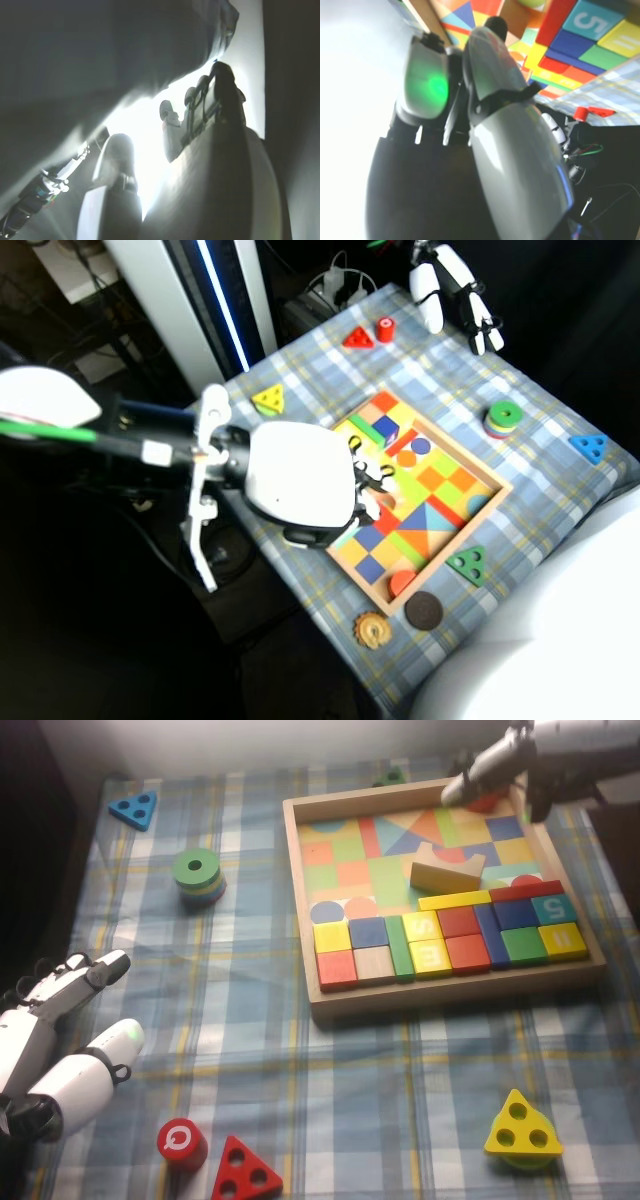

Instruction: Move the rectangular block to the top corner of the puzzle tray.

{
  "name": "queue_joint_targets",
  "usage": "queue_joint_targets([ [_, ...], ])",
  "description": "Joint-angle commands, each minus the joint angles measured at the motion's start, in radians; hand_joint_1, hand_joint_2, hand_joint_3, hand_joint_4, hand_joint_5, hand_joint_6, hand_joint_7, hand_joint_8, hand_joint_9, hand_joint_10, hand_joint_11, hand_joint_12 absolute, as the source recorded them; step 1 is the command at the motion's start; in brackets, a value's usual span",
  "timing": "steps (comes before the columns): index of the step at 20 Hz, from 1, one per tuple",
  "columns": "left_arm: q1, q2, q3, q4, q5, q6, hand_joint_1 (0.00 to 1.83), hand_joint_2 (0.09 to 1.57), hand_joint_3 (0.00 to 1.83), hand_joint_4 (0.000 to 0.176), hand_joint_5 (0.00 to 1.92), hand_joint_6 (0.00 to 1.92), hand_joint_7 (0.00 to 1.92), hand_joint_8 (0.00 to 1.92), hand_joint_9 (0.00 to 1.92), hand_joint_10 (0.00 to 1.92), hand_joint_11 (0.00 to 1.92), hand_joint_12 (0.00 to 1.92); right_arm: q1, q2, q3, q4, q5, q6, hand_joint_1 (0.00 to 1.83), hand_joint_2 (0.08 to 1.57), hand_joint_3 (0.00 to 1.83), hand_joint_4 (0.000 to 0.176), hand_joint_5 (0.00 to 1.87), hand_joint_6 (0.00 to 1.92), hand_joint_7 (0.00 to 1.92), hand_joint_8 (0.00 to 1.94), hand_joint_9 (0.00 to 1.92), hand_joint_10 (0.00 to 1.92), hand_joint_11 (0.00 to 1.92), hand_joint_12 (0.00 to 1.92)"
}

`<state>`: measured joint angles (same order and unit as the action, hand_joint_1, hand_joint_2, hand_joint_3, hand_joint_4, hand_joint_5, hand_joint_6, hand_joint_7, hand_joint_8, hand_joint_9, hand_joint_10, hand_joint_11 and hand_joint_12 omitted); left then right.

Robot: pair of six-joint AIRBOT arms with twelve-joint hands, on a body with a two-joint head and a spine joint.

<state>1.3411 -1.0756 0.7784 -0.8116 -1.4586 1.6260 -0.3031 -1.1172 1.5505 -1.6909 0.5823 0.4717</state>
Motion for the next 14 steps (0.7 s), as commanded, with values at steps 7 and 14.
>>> queue_joint_targets([
  [7, -0.001, 0.001, 0.008, 0.043, -0.097, -0.003, 0.44, 1.41, 0.00, 0.060, 0.40, 0.00, 0.15, 0.00, 0.07, 0.00, 0.00, 0.00, 0.011, -0.014, 0.019, -0.067, 0.003, 0.053, 1.51, 1.29, 0.01, 0.000, 0.43, 0.00, 1.18, 1.94, 1.42, 1.92, 1.50, 1.92],
  [14, -0.001, 0.002, 0.008, 0.044, -0.100, -0.003, 0.51, 1.39, 0.00, 0.061, 0.41, 0.00, 0.15, 0.00, 0.06, 0.00, 0.00, 0.00, 0.009, -0.025, 0.016, -0.094, 0.005, 0.065, 1.43, 1.30, 0.01, 0.036, 0.43, 0.00, 1.22, 1.94, 1.43, 1.92, 1.50, 1.92],
])
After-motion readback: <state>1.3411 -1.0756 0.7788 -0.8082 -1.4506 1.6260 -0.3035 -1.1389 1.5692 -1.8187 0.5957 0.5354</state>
